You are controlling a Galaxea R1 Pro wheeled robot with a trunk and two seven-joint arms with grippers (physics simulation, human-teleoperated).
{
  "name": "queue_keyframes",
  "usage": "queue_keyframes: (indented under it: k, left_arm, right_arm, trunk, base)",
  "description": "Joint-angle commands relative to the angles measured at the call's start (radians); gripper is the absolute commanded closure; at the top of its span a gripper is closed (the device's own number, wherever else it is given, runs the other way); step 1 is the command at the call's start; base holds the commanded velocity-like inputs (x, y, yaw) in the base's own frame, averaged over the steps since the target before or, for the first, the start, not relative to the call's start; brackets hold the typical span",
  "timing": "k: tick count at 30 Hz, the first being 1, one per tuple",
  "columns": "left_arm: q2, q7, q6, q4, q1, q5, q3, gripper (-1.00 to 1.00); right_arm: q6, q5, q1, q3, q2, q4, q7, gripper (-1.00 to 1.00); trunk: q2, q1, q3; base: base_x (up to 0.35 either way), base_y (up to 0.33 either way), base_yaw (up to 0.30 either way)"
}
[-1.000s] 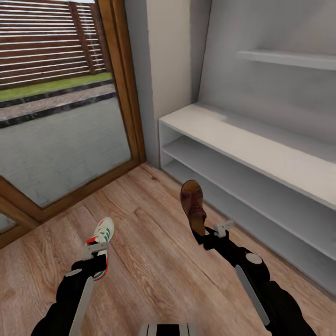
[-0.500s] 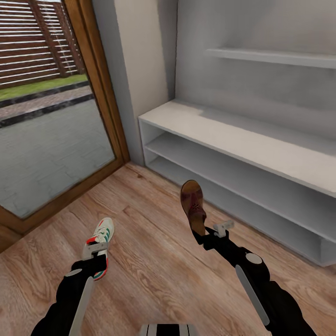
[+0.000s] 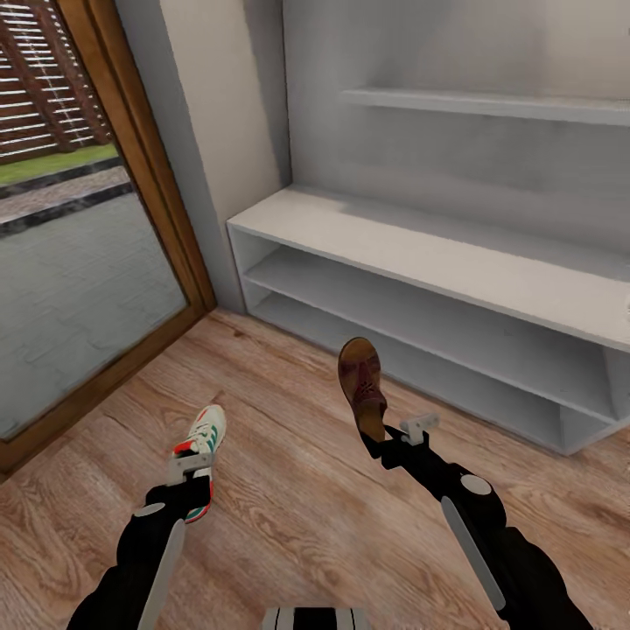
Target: Pick up the two gym shoes and the two sandals from the corridor floor and place them onto the hallstand (shoe rack) in the corridor, making sure they are on the rack and not on the floor. Arrange them so the two gym shoes are next to each other and the two sandals are next to each other.
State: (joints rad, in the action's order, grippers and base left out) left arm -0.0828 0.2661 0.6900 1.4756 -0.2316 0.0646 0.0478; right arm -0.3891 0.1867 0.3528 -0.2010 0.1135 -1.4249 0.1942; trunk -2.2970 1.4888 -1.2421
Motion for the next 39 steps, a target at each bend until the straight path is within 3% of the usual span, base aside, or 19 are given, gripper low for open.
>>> queue_keyframes:
  k: [1, 12, 29, 39]
  left_arm:
    - [0.000, -0.002, 0.000, 0.000, 0.000, -0.001, -0.001, 1.00]
    - [0.000, -0.002, 0.000, 0.000, 0.000, 0.000, 0.004, 1.00]
    - [0.000, -0.002, 0.000, 0.000, 0.000, 0.000, 0.007, 1.00]
    - [0.000, -0.001, 0.001, 0.000, 0.000, -0.002, 0.000, 1.00]
  right_arm:
    - [-0.001, 0.003, 0.000, 0.000, 0.000, 0.000, 0.000, 1.00]
    - [-0.001, 0.011, 0.000, 0.001, 0.001, 0.000, 0.001, 1.00]
    - [-0.001, 0.014, 0.000, 0.002, 0.000, 0.014, 0.001, 1.00]
    - [-0.001, 0.014, 0.000, 0.003, 0.001, 0.112, 0.002, 1.00]
  trunk:
    - [0.000, 0.000, 0.000]
    - [0.000, 0.000, 0.000]
    - [0.000, 0.000, 0.000]
    - [0.000, 0.000, 0.000]
  base:
    - [-0.006, 0.025, -0.081]
    - [-0.001, 0.004, -0.063]
    - [0.000, 0.000, -0.278]
    - [0.000, 0.000, -0.286]
